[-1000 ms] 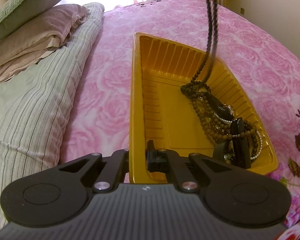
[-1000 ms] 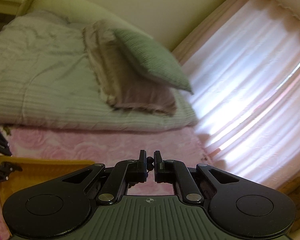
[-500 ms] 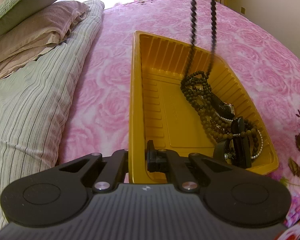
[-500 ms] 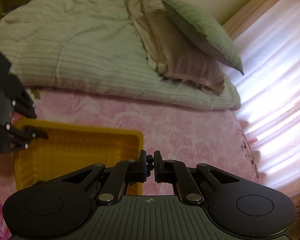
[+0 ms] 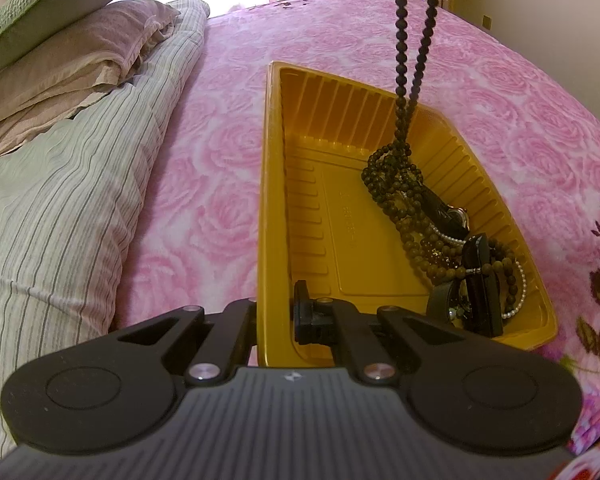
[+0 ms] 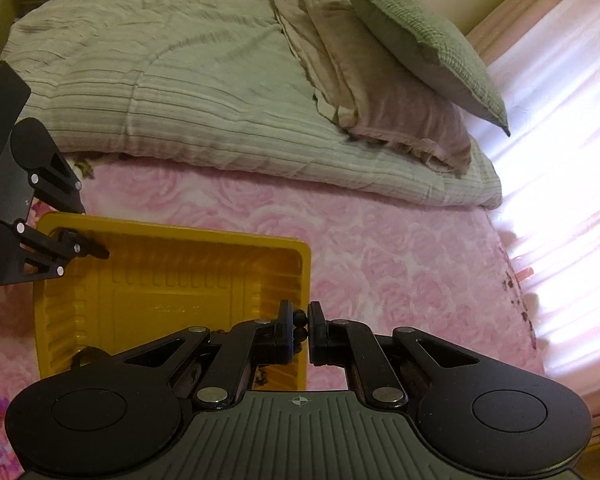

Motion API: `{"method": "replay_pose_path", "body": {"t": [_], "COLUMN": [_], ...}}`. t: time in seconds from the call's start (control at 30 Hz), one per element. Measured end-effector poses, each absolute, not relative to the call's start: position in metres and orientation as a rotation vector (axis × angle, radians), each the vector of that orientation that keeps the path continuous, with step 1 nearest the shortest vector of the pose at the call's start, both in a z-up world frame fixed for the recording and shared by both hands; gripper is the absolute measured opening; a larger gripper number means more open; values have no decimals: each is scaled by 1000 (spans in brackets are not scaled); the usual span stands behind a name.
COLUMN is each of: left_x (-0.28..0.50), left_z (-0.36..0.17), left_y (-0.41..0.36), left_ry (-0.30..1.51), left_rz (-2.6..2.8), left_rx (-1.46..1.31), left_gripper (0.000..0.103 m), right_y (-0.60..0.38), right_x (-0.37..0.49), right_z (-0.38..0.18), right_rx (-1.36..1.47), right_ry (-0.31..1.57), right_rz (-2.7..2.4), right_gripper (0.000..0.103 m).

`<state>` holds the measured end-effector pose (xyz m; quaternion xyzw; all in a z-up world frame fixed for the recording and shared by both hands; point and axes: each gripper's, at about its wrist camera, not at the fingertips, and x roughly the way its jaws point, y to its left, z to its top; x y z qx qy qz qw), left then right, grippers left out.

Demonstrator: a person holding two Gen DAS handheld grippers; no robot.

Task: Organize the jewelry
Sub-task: 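Open the right gripper to release the strand into the tray, then set the yellow tray down on the bedspread and open the left gripper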

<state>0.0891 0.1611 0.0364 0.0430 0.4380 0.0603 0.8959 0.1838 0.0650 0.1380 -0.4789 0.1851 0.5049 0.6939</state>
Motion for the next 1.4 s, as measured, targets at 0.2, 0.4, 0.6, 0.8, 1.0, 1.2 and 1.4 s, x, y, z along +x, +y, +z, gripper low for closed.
{"method": "replay_pose_path", "body": {"t": [0.2, 0.4, 0.6, 0.8, 1.0, 1.2, 1.4], "left_x": [89, 89, 90, 89, 88, 86, 83], "left_z": [35, 35, 35, 35, 32, 28, 26], "left_y": [162, 162, 162, 164, 170, 177, 186], "left_ry": [909, 911, 910, 906, 905, 906, 901], "left_rz": [124, 125, 124, 124, 124, 123, 123], "left_rx": [85, 82, 80, 69, 43, 7, -59], "left_gripper": [3, 3, 3, 3, 3, 3, 6], "right_y": [65, 59, 42, 8, -38, -86, -119], "right_x": [183, 189, 199, 206, 208, 199, 179], "right_z": [134, 145, 160, 148, 112, 65, 40], "right_rx": [-1068, -1004, -889, -731, -462, -213, -138], "right_ry": [414, 400, 414, 490, 677, 855, 937], "right_rz": [1141, 1134, 1089, 1030, 944, 749, 543], "right_gripper": [7, 7, 7, 7, 25, 64, 64]}}
